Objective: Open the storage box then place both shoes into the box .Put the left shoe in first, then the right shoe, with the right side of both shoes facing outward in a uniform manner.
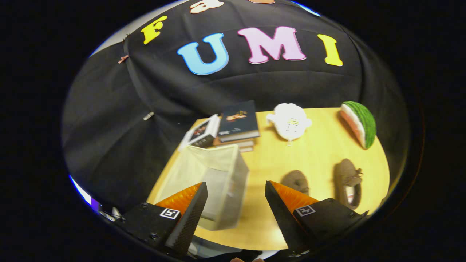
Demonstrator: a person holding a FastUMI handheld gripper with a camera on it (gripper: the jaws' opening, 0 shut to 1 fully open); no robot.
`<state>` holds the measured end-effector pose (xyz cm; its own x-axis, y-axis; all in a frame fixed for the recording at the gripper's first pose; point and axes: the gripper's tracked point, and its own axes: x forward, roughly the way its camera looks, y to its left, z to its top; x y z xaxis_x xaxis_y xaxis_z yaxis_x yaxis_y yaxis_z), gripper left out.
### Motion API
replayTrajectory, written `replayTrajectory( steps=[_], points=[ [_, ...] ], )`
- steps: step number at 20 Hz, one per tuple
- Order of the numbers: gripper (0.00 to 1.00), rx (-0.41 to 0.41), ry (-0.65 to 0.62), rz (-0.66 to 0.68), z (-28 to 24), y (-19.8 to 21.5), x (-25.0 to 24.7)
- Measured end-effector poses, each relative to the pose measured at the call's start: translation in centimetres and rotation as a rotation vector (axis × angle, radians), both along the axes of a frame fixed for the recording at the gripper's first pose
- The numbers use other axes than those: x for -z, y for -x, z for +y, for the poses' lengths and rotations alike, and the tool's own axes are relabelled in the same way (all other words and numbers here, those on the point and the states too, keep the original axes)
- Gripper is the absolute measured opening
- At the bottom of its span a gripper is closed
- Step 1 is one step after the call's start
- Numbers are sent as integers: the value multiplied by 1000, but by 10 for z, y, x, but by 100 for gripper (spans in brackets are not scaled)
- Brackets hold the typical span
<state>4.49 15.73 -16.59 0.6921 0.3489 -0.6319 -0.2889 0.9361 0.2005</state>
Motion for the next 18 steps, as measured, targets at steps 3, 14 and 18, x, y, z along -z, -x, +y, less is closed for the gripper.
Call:
replayTrajectory(
  steps=[3,14,18],
  points=[
    [98,71,94,61,-60,4,44],
    [99,131,236,293,-138,-18,178],
    [99,145,190,313,-130,-44,192]
  ],
)
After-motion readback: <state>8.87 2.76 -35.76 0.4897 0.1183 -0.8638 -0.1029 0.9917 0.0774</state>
